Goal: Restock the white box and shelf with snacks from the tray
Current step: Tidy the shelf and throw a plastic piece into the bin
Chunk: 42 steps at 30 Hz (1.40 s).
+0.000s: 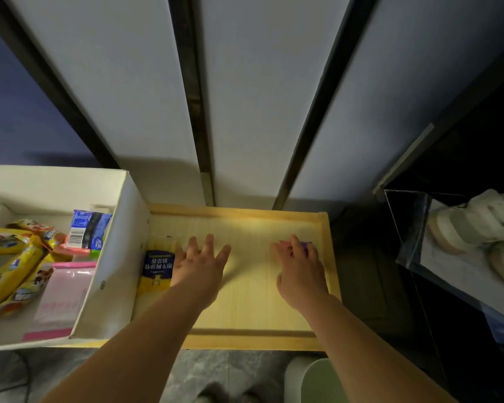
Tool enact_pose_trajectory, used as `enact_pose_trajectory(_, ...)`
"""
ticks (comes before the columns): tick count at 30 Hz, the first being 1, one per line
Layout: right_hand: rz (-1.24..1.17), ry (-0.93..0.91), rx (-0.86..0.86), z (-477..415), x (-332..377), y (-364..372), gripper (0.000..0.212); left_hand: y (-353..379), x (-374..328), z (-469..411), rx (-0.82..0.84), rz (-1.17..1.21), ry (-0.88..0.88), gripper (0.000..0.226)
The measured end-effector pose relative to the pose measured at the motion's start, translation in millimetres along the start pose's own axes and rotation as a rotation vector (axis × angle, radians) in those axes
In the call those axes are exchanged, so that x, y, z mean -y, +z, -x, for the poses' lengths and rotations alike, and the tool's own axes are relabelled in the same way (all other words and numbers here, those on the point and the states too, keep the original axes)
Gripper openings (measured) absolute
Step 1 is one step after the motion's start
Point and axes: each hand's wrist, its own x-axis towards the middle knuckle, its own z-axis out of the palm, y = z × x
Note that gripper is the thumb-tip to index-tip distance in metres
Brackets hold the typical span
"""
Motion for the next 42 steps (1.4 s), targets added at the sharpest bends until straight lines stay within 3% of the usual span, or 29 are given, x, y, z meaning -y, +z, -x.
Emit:
enact_pose_trajectory(9, -0.041, -0.004, 0.037, 1.7, 5.3, 6.0, 0.064, 2.7, 5.6, 0.7, 0.091, 0.086, 0.047, 0.085)
enact_pose_trajectory(16, -0.046, -0.022, -0.040, 10.2, 7.7, 9.3, 0.052, 2.1, -1.8, 4.5, 0.014, 0.124, -0.026, 0.076)
enact_pose_trajectory(25, -0.086, -0.013, -0.167, 23.3, 9.2, 17.2, 0.059, 23.5, -7.9, 13.6, -0.190, 0.240, -0.081, 0.061)
enact_pose_trajectory(33, -0.127, 0.017, -0.154, 31.5, 14.6, 26.2, 0.058, 30.4, -3.5, 12.4, -0.335, 0.258, -0.085, 0.049)
enact_pose_trajectory(42, -0.180, 0.010, -0.165, 60.4, 25.0, 5.8, 0.061, 18.0, -20.6, 37.6, -0.725, 0.362, 0.041, 0.055)
